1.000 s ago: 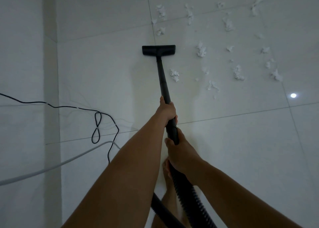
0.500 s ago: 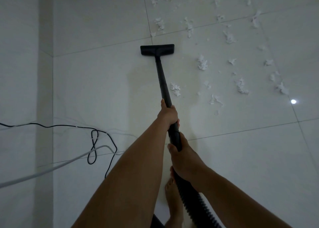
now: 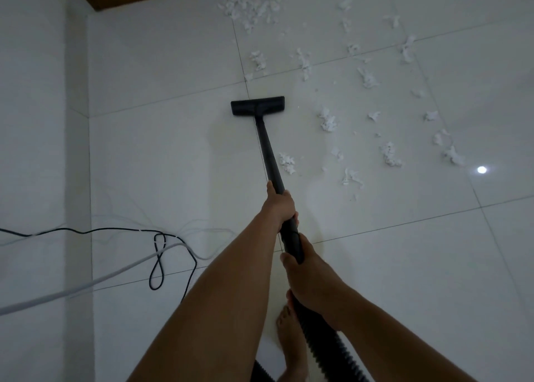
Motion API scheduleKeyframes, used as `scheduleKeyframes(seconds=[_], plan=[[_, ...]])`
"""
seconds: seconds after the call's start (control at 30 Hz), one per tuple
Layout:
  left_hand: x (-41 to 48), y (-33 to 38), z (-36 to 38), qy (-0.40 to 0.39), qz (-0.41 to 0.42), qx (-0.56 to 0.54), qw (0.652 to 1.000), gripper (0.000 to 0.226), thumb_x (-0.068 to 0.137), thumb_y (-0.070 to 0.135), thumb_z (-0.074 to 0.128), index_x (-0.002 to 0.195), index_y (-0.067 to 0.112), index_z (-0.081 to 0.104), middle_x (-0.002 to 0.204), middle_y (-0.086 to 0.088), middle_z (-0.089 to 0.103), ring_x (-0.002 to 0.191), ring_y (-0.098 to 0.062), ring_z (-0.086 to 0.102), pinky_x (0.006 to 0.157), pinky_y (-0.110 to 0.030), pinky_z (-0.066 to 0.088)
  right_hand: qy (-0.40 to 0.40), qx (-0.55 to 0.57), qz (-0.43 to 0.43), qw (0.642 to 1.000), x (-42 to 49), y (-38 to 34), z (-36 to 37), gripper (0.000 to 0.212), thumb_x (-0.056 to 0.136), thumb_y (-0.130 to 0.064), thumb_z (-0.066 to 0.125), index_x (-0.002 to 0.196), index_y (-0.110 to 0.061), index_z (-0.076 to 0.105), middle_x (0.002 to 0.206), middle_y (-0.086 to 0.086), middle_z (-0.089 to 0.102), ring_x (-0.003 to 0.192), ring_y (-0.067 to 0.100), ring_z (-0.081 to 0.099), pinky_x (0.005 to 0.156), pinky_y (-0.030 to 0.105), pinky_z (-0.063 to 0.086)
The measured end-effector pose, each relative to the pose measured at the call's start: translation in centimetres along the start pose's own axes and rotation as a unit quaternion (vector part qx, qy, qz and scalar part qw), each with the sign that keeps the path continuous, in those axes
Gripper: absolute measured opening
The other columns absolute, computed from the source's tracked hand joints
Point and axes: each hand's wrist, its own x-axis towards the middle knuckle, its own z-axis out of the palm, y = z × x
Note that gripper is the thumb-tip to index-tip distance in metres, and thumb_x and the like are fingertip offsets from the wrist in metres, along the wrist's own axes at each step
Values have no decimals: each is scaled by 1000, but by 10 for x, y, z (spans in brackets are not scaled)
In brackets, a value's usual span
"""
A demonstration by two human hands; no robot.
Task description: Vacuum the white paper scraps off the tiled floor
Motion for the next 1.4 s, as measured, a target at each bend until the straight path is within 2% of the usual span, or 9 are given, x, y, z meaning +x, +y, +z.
scheduleKeyframes(seconds=[0.2,0.4,0.57,0.77,0.87,1.0,1.1,1.2,1.4], plan=[[-34,-6,10,3,10,3,1000,59,111,31,30,162,40,1,74,-10,56,56,-16,55,41,-25,48,26,-46,-25,998,-35,3,-8,53,109,-36,41,158,-41,24,88,2,66,42,2,58,31,11,38],[-49,-25,24,22,14,-15,1000,59,111,34,32,162,42,3,74,-9,56,54,-16,54,55,-33,54,40,-73,-41,996,-55,26,-8,57,109,-38,40,161,-40,17,85,-8,61,52,5,63,35,11,41],[-65,-49,41,26,20,-18,999,57,111,33,32,162,40,7,78,-10,57,53,-16,55,53,-33,55,29,-88,-41,995,-74,53,-12,57,108,-39,41,160,-41,17,85,0,67,52,10,66,53,30,62],[-83,-61,58,29,12,-31,999,60,111,34,32,162,44,3,81,-10,57,50,-15,54,44,-27,51,22,-87,-36,995,-91,72,-23,52,105,-43,41,153,-47,20,84,5,72,59,19,72,65,47,65],[-83,-59,62,25,-3,-54,998,60,111,33,34,162,44,6,85,-11,57,54,-16,53,51,-32,52,10,-71,-22,997,-87,70,-28,48,106,-40,41,151,-42,25,92,8,69,61,20,69,69,49,65],[-77,-54,66,24,-9,-41,999,61,111,31,34,162,44,3,83,-12,57,55,-16,53,48,-30,51,-6,-71,-8,997,-77,68,-35,52,106,-40,40,154,-44,22,100,7,67,65,17,67,67,42,65],[-63,-40,64,26,-14,-45,999,62,111,30,34,161,45,1,78,-10,54,57,-15,52,51,-30,51,-13,-69,-8,998,-61,60,-41,56,106,-39,39,158,-43,19,97,4,65,62,13,64,50,28,53],[-45,-20,62,32,-14,-68,997,61,111,29,36,161,45,5,83,-9,52,59,-14,50,56,-28,51,-13,-73,-18,997,-38,43,-51,55,106,-38,39,158,-40,21,97,3,63,63,12,62,46,23,45],[-11,22,51,37,-22,-94,995,59,110,28,38,160,47,11,87,-8,52,61,-13,49,56,-26,49,-29,-41,-16,999,-6,2,-65,51,107,-35,41,156,-40,27,95,10,66,37,9,57,33,15,40]])
